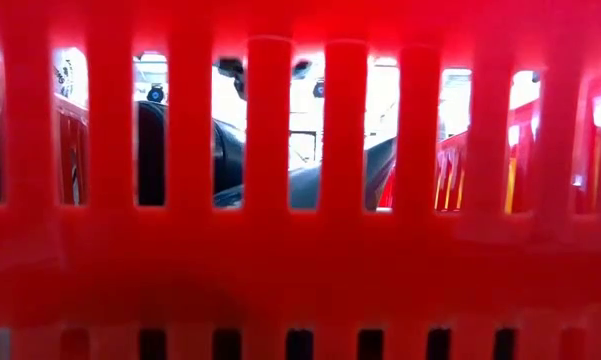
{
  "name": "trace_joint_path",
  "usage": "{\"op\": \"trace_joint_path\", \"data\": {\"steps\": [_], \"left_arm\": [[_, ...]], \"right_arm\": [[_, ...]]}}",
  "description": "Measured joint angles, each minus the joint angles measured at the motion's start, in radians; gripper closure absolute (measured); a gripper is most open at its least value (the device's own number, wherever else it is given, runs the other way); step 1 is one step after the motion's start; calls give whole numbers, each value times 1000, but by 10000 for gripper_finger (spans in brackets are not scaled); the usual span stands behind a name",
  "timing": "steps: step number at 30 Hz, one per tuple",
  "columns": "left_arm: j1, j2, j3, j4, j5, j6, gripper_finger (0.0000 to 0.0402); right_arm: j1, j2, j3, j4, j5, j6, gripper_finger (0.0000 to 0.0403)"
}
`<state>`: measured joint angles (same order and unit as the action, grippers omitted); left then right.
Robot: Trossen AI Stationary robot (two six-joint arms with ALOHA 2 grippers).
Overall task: Pick & Place Travel size toiletries
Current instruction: Put the blue toothbrush into the yellow bin
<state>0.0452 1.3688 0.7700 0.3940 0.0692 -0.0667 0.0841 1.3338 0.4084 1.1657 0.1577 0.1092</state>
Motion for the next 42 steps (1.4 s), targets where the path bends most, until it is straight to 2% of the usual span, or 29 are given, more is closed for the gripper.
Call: {"op": "trace_joint_path", "data": {"steps": [8,20,27,42], "left_arm": [[0,30,0,52,0,-10,319],[0,26,0,50,3,-6,319],[0,26,0,44,3,-6,319],[0,26,2,29,-1,-6,312]], "right_arm": [[0,0,0,-1,0,-8,210],[-2,0,0,-9,0,-8,324],[-2,0,0,-9,2,-9,372],[-1,0,0,-30,48,-8,383]]}}
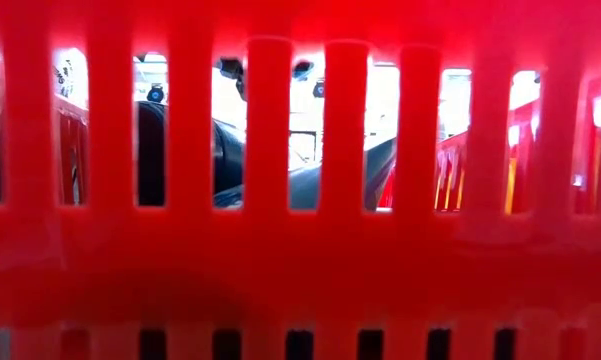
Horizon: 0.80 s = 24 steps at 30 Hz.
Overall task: Pick & Place Travel size toiletries
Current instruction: Put the blue toothbrush into the yellow bin
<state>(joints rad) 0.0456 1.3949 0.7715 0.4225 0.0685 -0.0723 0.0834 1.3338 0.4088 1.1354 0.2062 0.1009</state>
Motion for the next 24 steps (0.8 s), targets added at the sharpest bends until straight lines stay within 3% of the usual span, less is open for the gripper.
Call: {"op": "trace_joint_path", "data": {"steps": [7,17,24], "left_arm": [[0,0,0,-5,-65,12,291],[0,-1,0,-7,-76,24,208],[0,-44,1,-47,-76,24,203]], "right_arm": [[0,0,0,-2,8,0,382],[0,0,0,-4,5,0,383],[0,0,0,-4,4,-26,383]]}}
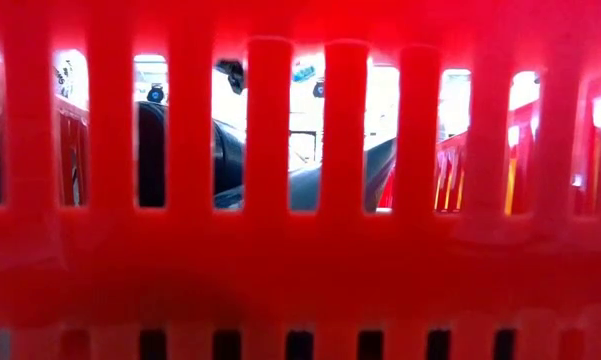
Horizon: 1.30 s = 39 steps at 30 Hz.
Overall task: Pick & Place Travel size toiletries
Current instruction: Put the blue toothbrush into the yellow bin
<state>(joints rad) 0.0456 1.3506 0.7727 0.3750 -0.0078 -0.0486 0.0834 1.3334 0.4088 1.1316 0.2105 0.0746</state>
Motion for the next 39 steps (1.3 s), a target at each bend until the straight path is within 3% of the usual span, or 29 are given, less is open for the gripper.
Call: {"op": "trace_joint_path", "data": {"steps": [10,16,22,28,39], "left_arm": [[0,-195,-2,-276,-1,-9,204],[0,-221,-1,-291,-2,-38,204],[0,-220,-1,-332,-3,-35,204],[0,-220,-1,-335,-3,-35,204],[0,-219,-1,-397,-5,-38,204]], "right_arm": [[31,-103,0,-129,-4,0,383],[96,-203,1,-271,-5,-20,383],[199,-240,123,-580,143,-44,382],[299,-195,252,-904,226,82,382],[494,-160,289,-921,230,140,382]]}}
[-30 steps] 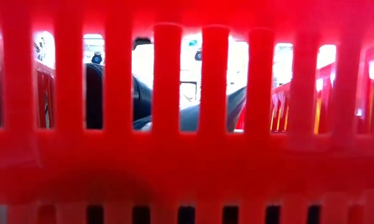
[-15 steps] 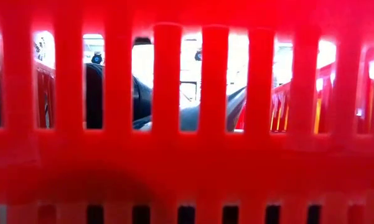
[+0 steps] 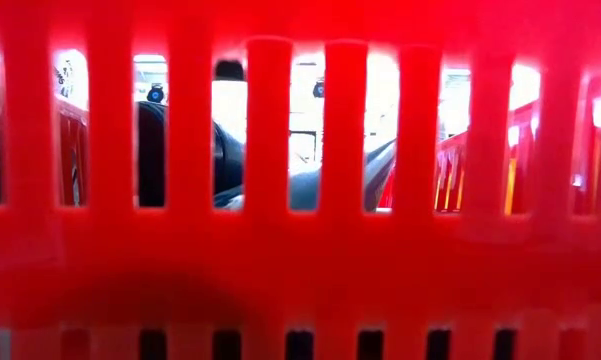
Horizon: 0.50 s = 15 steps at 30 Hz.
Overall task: Pick & Place Travel size toiletries
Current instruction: Put the blue toothbrush into the yellow bin
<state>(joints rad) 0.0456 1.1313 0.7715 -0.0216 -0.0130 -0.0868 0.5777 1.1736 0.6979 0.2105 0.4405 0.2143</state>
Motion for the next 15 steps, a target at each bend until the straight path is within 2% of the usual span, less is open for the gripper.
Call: {"op": "trace_joint_path", "data": {"steps": [15], "left_arm": [[0,0,0,-5,-8,-1,204]], "right_arm": [[149,145,0,-4,52,32,382]]}}
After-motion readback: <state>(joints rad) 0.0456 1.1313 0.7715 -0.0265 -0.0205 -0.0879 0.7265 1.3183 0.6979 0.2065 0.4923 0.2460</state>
